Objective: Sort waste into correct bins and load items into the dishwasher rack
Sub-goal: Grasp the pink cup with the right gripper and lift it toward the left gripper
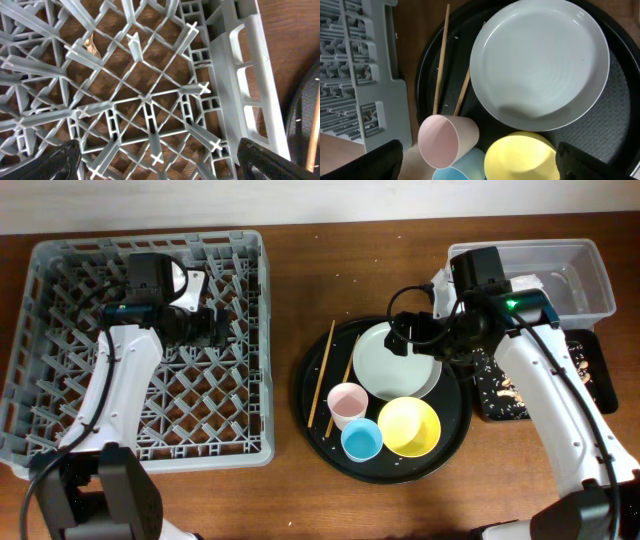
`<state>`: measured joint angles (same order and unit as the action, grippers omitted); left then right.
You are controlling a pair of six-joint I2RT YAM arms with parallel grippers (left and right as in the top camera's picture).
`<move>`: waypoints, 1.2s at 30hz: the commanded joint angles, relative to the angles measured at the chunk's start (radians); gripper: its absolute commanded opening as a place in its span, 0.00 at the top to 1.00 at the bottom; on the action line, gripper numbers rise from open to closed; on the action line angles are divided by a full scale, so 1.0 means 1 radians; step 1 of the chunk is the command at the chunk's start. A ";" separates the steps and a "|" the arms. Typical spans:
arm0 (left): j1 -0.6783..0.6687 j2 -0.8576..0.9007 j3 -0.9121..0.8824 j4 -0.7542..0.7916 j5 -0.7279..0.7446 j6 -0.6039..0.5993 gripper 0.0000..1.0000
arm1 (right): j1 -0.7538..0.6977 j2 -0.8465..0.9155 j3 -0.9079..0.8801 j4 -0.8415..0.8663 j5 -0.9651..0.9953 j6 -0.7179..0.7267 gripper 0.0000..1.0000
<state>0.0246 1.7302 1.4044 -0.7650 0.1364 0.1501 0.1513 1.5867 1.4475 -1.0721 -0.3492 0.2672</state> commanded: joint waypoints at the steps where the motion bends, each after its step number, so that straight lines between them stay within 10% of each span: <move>1: -0.004 0.005 0.016 0.071 0.180 0.009 0.01 | 0.003 -0.008 0.015 -0.006 0.002 -0.050 0.02; 6: -0.011 0.002 0.085 0.090 0.537 -0.006 0.09 | 0.004 -0.008 0.015 -0.002 -0.004 -0.049 0.02; 9: -0.072 0.002 0.439 -0.287 0.279 -0.047 0.11 | 0.029 -0.007 0.015 0.073 -0.058 0.004 0.03; 12: -0.094 0.005 0.509 -0.428 0.320 -0.063 0.07 | 0.140 0.061 0.015 0.076 -0.014 0.042 0.30; 19: -0.094 0.005 0.508 -0.440 0.236 -0.071 0.11 | 0.238 0.305 0.015 -0.079 0.048 0.108 0.64; 28: -0.094 0.005 0.508 -0.433 0.236 -0.071 0.10 | 0.279 0.333 0.015 -0.087 0.118 0.108 0.78; 30: -0.094 0.005 0.508 -0.433 0.237 -0.071 0.10 | 0.280 0.333 0.015 -0.084 0.118 0.109 0.96; 36: -0.093 0.005 0.508 -0.422 0.282 -0.075 0.01 | 0.184 0.317 0.139 -0.084 0.009 0.069 0.96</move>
<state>-0.0666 1.7317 1.9053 -1.1995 0.3805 0.0822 0.4053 1.9152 1.4746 -1.1515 -0.2737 0.3698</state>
